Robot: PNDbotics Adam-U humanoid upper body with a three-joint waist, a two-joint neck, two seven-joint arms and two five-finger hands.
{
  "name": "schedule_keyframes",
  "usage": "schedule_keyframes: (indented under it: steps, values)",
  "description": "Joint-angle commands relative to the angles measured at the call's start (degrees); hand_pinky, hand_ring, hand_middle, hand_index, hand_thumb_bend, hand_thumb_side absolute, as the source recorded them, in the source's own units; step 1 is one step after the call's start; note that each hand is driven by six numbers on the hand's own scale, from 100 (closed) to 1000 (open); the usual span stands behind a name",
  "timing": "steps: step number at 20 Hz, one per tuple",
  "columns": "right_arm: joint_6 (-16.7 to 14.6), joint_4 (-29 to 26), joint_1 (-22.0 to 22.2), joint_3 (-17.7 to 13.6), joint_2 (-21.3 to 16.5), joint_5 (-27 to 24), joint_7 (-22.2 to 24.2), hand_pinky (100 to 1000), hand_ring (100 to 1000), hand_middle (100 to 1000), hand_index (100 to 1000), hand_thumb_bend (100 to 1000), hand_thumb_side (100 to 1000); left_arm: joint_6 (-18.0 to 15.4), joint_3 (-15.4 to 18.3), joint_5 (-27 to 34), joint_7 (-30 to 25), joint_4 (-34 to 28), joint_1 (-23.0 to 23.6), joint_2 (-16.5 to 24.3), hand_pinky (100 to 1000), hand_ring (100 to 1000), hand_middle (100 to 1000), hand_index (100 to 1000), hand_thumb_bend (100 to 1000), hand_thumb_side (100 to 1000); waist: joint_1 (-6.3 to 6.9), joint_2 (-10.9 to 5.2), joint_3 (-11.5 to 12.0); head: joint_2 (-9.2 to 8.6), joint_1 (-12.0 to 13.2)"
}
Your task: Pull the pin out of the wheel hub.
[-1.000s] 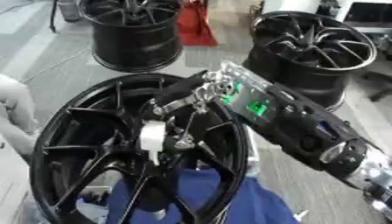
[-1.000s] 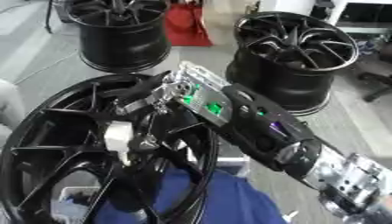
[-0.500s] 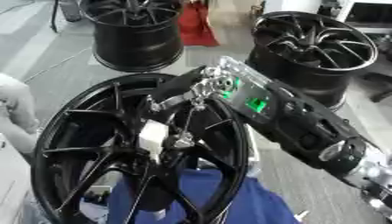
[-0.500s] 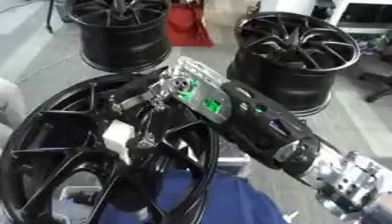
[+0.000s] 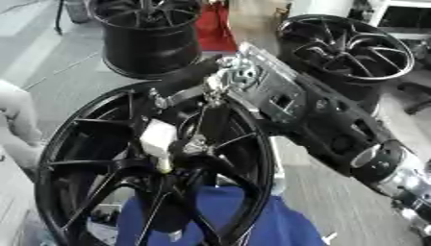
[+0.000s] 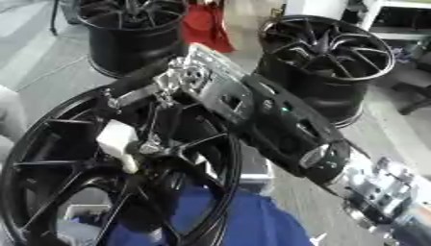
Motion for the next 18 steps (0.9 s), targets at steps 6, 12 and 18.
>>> schedule_keyframes:
  steps: [6,12,18]
  values:
    - [5.89,-9.39,4.40,-9.81,-16.40,-9.79,-6.72,591,525,470,510,100,100,0.27,0.72,-0.59,0.69,-0.49,0.39,2.13,615,647,660,859,130,627,-0.05,-2.00,-2.58,0.80,1.33]
    - [7.76,-14.32,23.54,-21.63,-27.16,-10.58,-18.71,580,529,471,506,100,100,0.33,1.22,-0.56,1.27,-0.53,0.79,1.86,616,648,660,859,130,626,0.61,-2.16,-4.42,0.95,2.15]
    - [9.17,-10.10,47.46,-36.49,-23.68,-5.95,-36.19,613,587,573,612,145,100,0.41,1.79,-0.67,1.80,-0.44,1.13,1.49,615,648,659,858,130,629,1.01,-1.78,-6.54,1.04,3.17]
